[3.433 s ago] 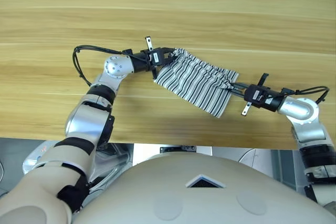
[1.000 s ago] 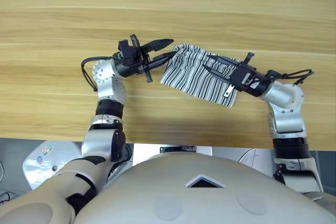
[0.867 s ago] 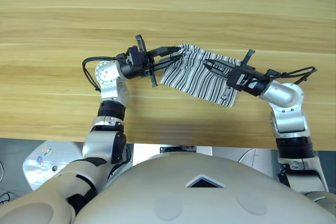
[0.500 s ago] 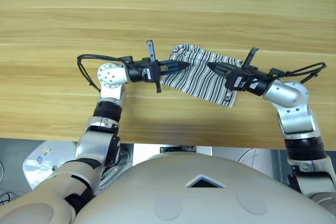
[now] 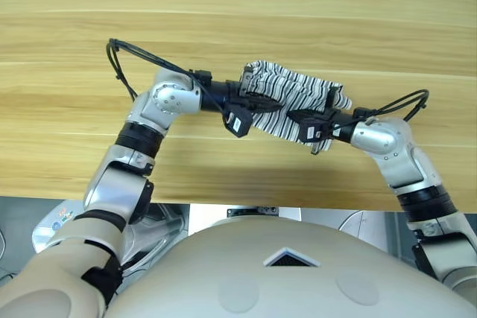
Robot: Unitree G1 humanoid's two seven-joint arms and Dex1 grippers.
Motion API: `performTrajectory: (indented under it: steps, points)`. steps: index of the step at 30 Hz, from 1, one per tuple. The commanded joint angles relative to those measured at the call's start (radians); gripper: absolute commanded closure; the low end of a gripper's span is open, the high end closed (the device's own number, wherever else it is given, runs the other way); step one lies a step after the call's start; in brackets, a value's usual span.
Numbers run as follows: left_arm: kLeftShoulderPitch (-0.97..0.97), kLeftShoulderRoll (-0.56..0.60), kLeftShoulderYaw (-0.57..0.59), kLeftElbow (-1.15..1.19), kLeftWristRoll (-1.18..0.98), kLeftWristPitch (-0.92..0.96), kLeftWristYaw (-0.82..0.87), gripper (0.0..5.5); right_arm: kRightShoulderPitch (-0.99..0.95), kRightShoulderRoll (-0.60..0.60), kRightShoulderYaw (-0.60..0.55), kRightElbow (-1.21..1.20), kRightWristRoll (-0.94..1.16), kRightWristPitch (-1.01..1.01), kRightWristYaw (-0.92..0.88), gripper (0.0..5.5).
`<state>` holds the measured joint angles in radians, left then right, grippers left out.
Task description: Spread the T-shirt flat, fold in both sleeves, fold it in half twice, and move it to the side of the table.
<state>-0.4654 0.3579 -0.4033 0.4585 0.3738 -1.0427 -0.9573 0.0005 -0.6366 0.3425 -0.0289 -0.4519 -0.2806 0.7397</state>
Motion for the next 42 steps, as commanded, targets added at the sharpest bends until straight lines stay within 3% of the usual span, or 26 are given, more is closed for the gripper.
performTrajectory:
  steps: [1,13,27,36,42]
  points:
    - [-0.078,0.05,-0.071,-0.062,0.048,0.006,-0.018,5.46,0.078,-0.055,0.058,0.006,-0.036,0.038,0.062,5.5]
    - [-0.164,0.129,-0.191,-0.053,0.126,-0.009,0.019,5.46,0.197,-0.179,0.051,-0.182,0.07,0.044,0.101,5.5]
    - [-0.199,0.11,-0.279,0.083,0.275,-0.044,0.159,5.46,0.214,-0.182,0.063,-0.226,0.084,0.062,0.099,5.5]
    - [-0.265,0.065,-0.264,0.215,0.24,-0.04,0.251,5.46,0.215,-0.171,0.075,-0.196,0.071,0.065,0.084,5.5]
    - [-0.395,0.031,-0.186,0.499,0.161,0.012,0.347,5.46,0.213,-0.163,0.081,-0.174,0.069,0.066,0.068,5.5]
